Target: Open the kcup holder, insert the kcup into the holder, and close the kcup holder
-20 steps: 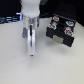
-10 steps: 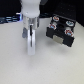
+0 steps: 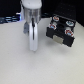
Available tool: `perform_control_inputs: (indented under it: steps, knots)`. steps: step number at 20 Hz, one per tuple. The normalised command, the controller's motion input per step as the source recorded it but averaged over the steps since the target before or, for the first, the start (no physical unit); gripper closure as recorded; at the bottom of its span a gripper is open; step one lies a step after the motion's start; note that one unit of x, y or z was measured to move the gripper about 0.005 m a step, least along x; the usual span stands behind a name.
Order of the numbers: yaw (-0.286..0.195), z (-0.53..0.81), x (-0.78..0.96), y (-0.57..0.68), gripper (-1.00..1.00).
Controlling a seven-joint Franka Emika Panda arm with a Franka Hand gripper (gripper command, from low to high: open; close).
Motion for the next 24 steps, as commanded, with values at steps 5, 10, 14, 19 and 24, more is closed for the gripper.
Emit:
perform_control_inputs:
  steps: [5,10,14,19,24]
  knots:
    - [0.020,0.84,0.18,0.50,1.00]
    - [0.037,0.75,0.19,0.57,1.00]
    - [0.024,0.62,0.18,0.62,1.00]
    - [0.012,0.47,0.23,0.66,1.00]
    - [0.012,0.41,0.31,0.67,1.00]
